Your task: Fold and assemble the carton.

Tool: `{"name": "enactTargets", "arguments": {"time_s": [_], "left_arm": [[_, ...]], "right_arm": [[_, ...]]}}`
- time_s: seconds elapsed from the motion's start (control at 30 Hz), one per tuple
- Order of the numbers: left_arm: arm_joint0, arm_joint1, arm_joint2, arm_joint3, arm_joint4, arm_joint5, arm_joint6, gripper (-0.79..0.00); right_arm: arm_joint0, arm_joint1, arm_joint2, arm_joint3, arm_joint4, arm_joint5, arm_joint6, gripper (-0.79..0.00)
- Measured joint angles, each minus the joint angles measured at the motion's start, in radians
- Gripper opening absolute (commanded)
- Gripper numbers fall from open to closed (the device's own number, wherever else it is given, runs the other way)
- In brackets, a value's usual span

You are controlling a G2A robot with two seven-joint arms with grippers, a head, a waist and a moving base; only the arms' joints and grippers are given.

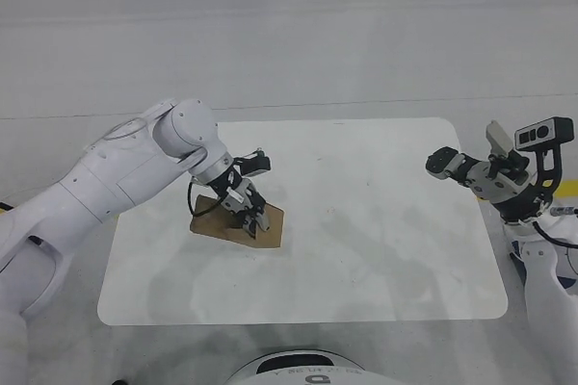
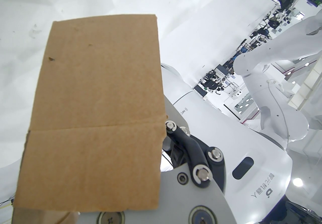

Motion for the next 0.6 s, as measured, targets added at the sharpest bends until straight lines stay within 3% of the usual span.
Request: {"name": "enactTargets", "arguments": {"time_s": [0.1,0.37,0.47,0.6], "left_arm": [[-0.027,0.0,0.0,-0.008,0.051,0.004,0.006,0.0],[-0.023,0.0,0.001,-0.007,0.05,0.004,0.006,0.0],[-0.002,-0.003,0.003,-0.049,0.119,0.039,0.061,0.0],[-0.034,-0.003,-0.042,-0.08,0.17,0.009,0.114,0.0]], "right_arm": [[-0.005,0.0,-0.057,-0.021,0.001,0.011,0.059,0.0],[-0.004,0.0,-0.054,-0.019,0.0,0.009,0.056,0.0],[-0.002,-0.001,-0.06,-0.02,-0.003,0.01,0.044,0.0],[0.018,-0.001,-0.084,-0.01,-0.035,0.009,0.026,0.0]]}}
